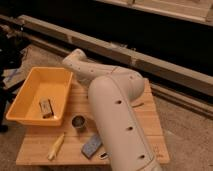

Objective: Wipe table surface with towel

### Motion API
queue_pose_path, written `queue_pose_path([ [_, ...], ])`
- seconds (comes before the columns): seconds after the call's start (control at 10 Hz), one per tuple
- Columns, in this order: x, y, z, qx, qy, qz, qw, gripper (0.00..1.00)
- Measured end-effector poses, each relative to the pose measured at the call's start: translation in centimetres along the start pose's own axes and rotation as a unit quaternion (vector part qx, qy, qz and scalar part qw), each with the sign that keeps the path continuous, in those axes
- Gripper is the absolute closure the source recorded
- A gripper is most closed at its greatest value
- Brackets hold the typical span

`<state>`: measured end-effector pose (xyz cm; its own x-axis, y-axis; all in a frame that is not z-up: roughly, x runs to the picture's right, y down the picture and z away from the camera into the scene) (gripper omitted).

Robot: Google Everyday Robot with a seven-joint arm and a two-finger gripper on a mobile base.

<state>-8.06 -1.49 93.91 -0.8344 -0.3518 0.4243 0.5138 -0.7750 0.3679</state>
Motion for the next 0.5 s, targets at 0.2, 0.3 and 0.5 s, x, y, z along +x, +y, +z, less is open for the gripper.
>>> queue_pose_path([
  [0.2, -3.0, 2.0, 1.2, -0.001, -0.014, 0.023, 0.9996, 1.00],
  [0.3, -5.1, 2.8, 2.0, 0.001, -0.023, 0.035, 0.9991, 1.00],
  [0.5, -8.1, 2.6, 2.9, 0.014, -0.033, 0.038, 0.9986, 1.00],
])
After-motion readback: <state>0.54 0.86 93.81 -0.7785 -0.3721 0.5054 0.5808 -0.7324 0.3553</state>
